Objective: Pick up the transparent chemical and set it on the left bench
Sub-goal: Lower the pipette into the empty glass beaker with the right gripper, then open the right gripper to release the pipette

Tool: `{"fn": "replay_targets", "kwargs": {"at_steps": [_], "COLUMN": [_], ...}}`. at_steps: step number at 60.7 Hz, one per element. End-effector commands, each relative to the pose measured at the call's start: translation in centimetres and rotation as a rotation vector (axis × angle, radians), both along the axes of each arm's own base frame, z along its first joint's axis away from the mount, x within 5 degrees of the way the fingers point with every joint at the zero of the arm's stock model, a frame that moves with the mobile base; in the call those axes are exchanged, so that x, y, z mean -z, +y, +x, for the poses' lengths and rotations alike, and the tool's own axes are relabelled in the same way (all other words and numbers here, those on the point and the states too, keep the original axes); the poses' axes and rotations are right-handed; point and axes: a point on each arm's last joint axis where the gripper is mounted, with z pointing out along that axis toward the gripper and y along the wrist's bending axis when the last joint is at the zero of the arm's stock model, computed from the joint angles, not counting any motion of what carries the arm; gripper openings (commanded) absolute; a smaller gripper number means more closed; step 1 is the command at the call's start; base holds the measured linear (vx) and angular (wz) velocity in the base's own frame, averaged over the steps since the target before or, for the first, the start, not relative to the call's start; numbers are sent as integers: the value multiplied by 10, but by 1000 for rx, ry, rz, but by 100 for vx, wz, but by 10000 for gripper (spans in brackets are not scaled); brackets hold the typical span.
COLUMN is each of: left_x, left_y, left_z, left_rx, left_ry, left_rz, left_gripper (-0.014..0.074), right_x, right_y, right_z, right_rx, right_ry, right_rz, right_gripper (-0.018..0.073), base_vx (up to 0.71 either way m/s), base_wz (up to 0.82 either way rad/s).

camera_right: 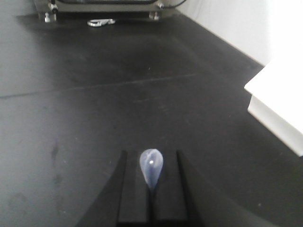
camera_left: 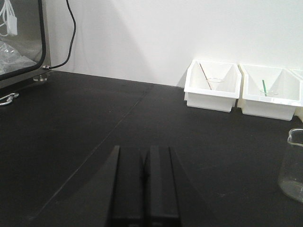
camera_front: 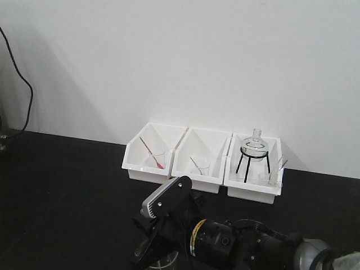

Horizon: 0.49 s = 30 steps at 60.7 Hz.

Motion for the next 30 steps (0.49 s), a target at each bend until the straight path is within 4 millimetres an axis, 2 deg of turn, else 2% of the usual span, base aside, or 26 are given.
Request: {"fn": "replay_targets", "kwargs": {"at_steps": [1, 16, 25, 30], "left_x": [-3, -3, -3, -3], "left_y": [0, 0, 0, 0], "left_z": [-1, -1, -1, -1], "left_rx": [1, 1, 1, 1], "left_ry": [-81, -81, -81, -81], "left_rz": [-14, -14, -14, -14], "left_gripper": [-3, -3, -3, -3], "right_x": [-33, -30, -35, -51], "right_y": [3, 3, 1, -9], "right_z": [-1, 0, -1, -7], "right_rx": [-16, -9, 9, 61], "right_ry": [-76, -55, -41, -2], "right_rz": [119, 124, 116, 109], "right_gripper": [137, 427, 463, 455], "base_vx": [0, 0, 0, 0], "base_wz": [0, 0, 0, 0]}}
